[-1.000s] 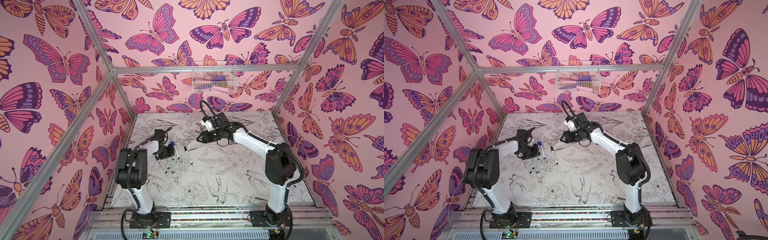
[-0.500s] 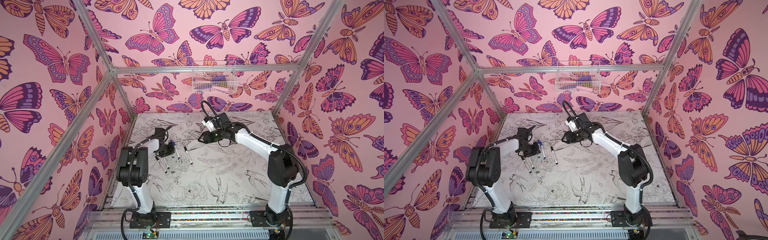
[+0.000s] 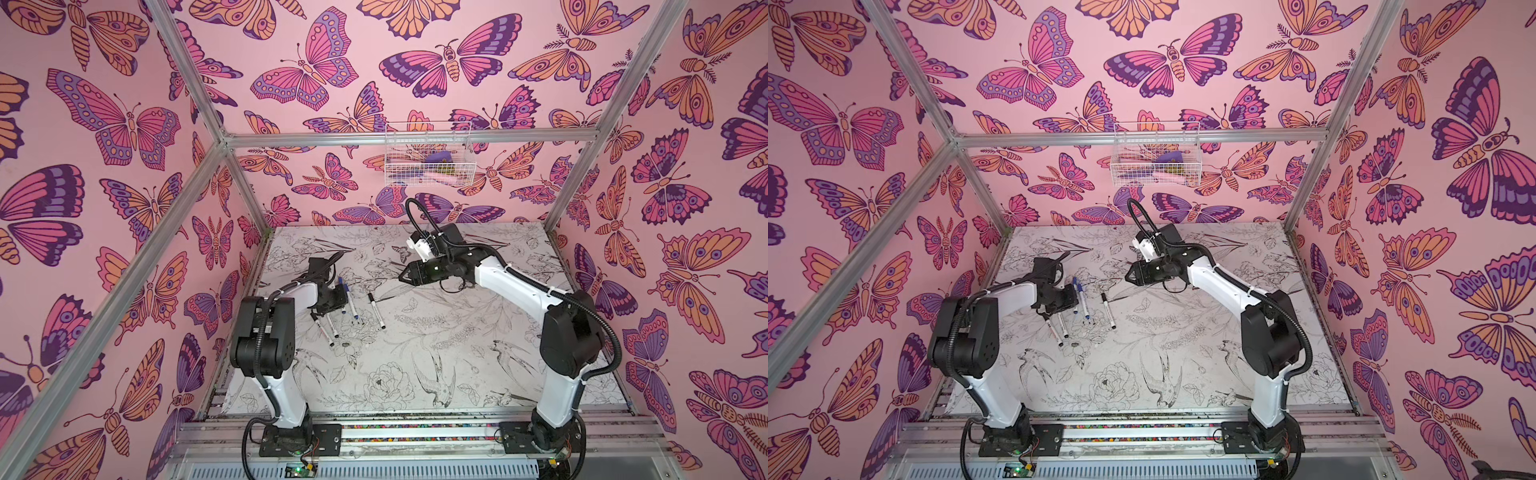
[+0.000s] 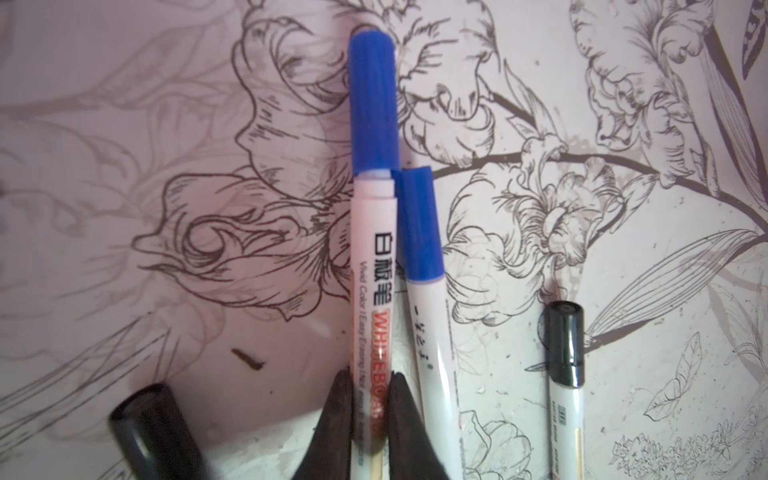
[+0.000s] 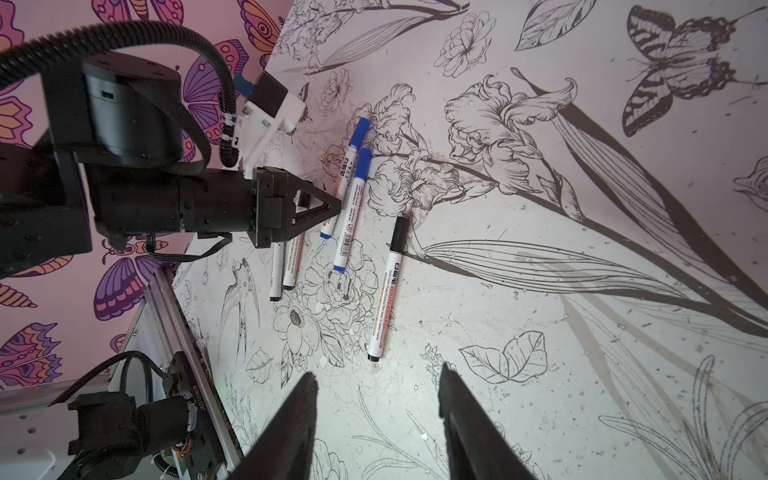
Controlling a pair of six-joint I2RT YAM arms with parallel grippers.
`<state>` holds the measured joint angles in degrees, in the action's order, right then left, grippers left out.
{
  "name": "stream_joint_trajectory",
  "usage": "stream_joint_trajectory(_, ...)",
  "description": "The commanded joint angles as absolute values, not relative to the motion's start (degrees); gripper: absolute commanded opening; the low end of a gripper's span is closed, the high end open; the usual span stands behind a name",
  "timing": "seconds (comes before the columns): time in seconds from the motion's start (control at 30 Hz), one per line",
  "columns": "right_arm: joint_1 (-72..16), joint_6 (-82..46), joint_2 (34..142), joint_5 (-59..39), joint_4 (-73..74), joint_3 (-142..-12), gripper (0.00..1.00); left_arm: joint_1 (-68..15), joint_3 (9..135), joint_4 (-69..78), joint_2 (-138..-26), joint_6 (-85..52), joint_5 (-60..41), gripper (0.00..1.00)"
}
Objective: Insert the pens into the pen caps
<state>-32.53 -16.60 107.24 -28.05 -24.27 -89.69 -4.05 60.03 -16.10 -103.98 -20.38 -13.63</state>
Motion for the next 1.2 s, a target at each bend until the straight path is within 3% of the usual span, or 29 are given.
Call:
stream_joint_trajectory(0.0, -32.17, -15.44, 104.72, -28.29, -25.20, -89.17, 0.50, -4.26, 57.72, -15.92, -101.29, -19.17, -12.08, 0.00)
stream_joint_trajectory(0.47, -32.17, -14.83, 100.95, -28.43, -25.67, -89.37, 0.50, -10.27, 50.09, -6.44, -83.56, -10.71, -12.03, 0.00)
stream_joint_trajectory(0.8, -32.17, -14.97, 97.62, -30.95, -24.07, -91.06, 0.51, -23.27, 39.72, 11.60, -65.06, -1.44, -5.25, 0.00)
stream_joint_trajectory(1.17, -32.17, -16.80, 88.80, -33.98, -17.02, -89.13, 0.55, -30.68, 37.26, 20.97, -61.79, -0.39, -0.17, 0.00)
